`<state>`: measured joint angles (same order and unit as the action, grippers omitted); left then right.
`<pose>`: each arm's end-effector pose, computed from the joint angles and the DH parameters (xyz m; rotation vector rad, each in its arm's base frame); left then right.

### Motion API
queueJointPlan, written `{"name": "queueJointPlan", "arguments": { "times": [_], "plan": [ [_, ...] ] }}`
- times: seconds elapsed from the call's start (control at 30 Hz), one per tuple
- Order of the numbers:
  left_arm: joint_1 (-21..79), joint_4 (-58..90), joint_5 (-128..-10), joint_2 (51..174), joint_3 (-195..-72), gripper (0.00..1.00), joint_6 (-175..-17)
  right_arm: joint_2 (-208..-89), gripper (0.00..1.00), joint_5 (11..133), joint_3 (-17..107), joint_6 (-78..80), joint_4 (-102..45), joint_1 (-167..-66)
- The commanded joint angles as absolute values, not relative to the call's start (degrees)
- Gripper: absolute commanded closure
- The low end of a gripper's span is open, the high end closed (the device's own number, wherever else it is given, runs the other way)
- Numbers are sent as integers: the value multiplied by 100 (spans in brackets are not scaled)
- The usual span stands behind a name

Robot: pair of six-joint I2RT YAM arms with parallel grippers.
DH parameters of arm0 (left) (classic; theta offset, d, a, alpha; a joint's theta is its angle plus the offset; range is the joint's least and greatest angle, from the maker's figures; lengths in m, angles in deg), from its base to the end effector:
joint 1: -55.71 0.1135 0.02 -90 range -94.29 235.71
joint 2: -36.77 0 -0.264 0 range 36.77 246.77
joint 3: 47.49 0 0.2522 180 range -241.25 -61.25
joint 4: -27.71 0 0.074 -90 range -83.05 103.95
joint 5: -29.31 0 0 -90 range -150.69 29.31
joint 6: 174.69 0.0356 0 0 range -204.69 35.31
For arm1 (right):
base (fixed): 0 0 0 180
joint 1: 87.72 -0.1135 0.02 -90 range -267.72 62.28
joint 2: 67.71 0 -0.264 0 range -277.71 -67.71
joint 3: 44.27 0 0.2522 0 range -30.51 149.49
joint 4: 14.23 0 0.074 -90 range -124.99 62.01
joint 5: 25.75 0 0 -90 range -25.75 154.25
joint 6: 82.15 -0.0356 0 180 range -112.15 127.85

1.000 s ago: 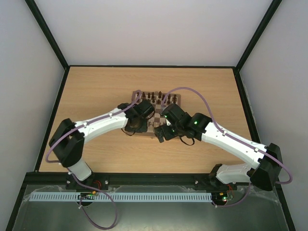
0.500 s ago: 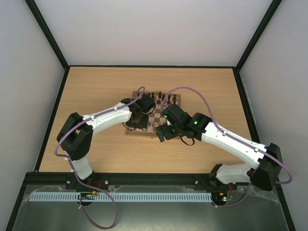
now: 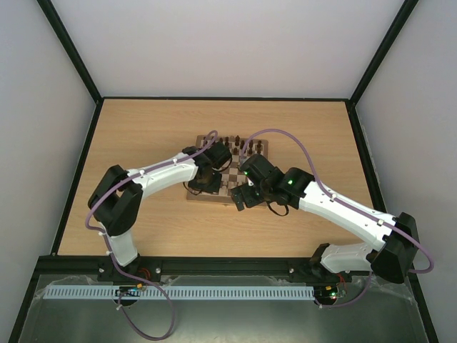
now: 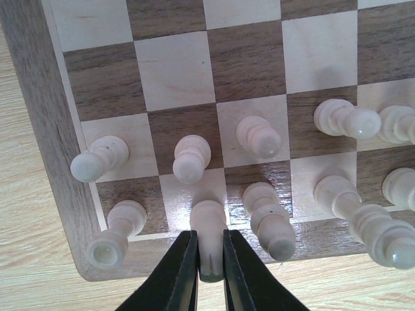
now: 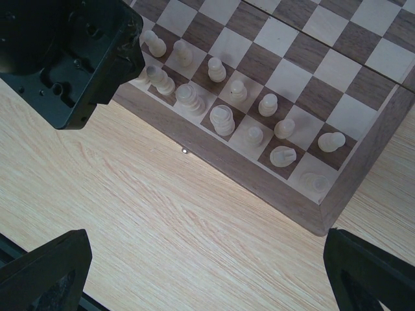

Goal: Set up the chess pieces on the board
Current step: Place the chess piece on the chessboard, then reset both arms

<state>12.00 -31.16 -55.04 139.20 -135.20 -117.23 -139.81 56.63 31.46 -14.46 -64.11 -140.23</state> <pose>0.2566 -0.2405 0.2023 0.2574 2.8409 -0.1432 0.1657 0.2083 0.3017 -0.5676 2.3519 0.4620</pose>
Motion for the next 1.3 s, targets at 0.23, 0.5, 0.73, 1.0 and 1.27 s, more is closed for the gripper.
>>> {"name": "queueJointPlan", "arguments": {
  "times": [0.23,0.5,0.73,1.0,1.27],
  "plan": [
    [1212,-3097,-5507,14062,-13639,81,-11677,-14022,1,5613,3220,-1448,-6635,-14028],
    [1211,-3216,-5450,13837,-13722,64,-11698,-14019,2,5608,3213,-1456,-6632,-14029],
    [1159,-3532,-5240,13292,-13920,61,-11778,-14115,2,5612,3304,-1494,-6682,-14028],
    [1123,-3448,-4899,12081,-13889,38,-11806,-14075,1,5631,3609,-1666,-6735,-14032],
    [1123,-2644,-4770,10771,-13452,1,-11821,-13685,1,5488,3982,-2000,-6767,-14032]
  ]
}}
